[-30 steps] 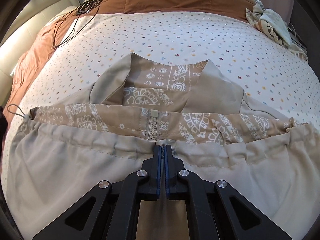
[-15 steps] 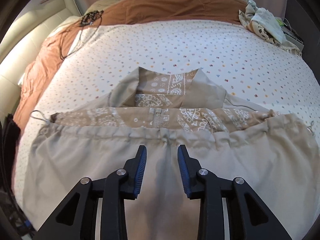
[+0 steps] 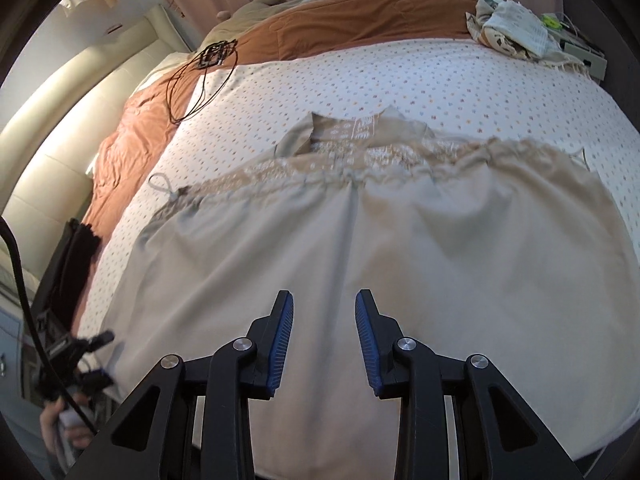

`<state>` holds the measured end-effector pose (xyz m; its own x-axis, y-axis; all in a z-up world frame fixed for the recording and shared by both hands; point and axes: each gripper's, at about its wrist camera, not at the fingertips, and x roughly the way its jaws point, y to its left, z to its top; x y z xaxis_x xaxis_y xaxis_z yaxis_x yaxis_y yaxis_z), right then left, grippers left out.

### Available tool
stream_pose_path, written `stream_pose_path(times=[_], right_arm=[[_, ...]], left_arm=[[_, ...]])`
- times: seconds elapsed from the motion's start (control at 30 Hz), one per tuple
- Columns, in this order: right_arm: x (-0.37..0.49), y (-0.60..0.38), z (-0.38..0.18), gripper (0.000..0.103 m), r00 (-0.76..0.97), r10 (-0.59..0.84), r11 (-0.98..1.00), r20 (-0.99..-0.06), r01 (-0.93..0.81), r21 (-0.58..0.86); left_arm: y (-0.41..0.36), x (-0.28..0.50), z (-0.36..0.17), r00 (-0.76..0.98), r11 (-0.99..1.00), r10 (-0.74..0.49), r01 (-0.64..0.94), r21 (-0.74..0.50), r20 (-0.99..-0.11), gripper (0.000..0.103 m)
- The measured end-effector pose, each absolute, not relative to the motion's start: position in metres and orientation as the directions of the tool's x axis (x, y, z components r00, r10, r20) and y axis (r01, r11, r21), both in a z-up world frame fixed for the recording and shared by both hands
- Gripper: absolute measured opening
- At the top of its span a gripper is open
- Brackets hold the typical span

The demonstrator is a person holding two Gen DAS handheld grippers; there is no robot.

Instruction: Fold large clothes

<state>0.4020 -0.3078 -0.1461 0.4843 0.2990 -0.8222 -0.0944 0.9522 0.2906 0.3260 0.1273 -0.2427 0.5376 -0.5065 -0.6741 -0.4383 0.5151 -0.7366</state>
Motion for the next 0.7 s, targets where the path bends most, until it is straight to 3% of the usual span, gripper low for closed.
stream_pose_path(times=[0.07, 0.17, 0.4, 0.7], right_arm=[[0.385, -0.307, -0.153, 0.032, 0.472, 0.308, 0.949, -0.826, -0.094, 0.301], [0.36, -0.304, -0.167, 0.032, 0.437, 0.322, 0.945, -0.84, -0.096, 0.312], [0.317, -0.29, -0.178, 0.032, 0.435, 0.314, 0.95, -0.844, -0.149, 0.276], [0.333, -0.285, -0.224, 0.032, 0.375, 0.315, 0.949, -0.872, -0.094, 0.302]], left_arm=[[0.128, 0.324, -0.242, 0.547, 0.507, -0.517, -0.425, -0.75, -0.659, 0.02], [0.129, 0.321, -0.231, 0.569, 0.501, -0.526, -0.394, -0.771, -0.632, 0.013], [0.115, 0.329, -0.183, 0.625, 0.514, -0.541, -0.284, -0.809, -0.563, 0.009], [0.082, 0.348, -0.128, 0.641, 0.491, -0.612, -0.153, -0.858, -0.464, 0.009]])
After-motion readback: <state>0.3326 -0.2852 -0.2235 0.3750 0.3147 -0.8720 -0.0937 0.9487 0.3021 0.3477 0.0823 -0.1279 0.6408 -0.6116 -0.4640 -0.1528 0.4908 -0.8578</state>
